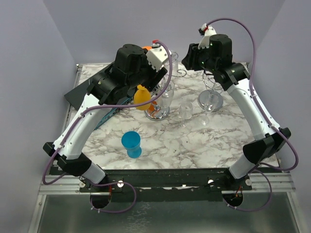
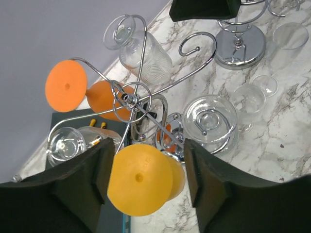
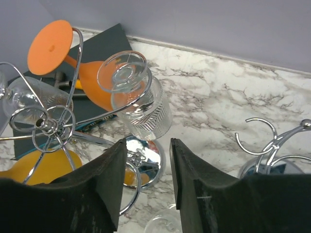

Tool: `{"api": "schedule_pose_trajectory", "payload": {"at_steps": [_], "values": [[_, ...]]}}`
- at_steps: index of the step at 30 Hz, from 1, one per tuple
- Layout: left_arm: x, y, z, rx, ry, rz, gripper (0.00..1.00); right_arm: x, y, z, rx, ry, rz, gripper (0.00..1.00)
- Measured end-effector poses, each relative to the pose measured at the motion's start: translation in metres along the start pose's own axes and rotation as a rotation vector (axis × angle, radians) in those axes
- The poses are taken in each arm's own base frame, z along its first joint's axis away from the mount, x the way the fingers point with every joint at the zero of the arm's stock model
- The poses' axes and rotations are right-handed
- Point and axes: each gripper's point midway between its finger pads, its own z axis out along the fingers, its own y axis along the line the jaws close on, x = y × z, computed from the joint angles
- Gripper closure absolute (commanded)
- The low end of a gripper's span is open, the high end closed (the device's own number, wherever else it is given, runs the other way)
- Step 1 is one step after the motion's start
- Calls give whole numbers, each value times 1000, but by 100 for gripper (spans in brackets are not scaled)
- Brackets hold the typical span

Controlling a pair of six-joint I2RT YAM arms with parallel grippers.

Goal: Place the wine glass upside down on the wine glass rack
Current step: Adjust the wine rack at the center of the board.

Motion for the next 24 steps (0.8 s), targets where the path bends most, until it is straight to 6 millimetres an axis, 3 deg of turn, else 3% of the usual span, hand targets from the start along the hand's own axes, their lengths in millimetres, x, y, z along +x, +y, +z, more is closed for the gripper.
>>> {"api": "schedule_pose_trajectory", "payload": {"at_steps": [5, 12, 19, 24], "values": [[10, 0, 19, -17, 32, -31, 47, 9, 4, 7, -31, 27, 9, 57], [17, 9, 27, -53, 30, -55, 50, 31, 4, 12, -44, 63, 13, 58], [24, 50, 46, -129, 37, -130, 56, 34, 5, 2, -52, 34, 24, 67], [41, 63, 61, -118, 67, -190, 57, 37, 9, -3, -75, 33, 41, 73]]}}
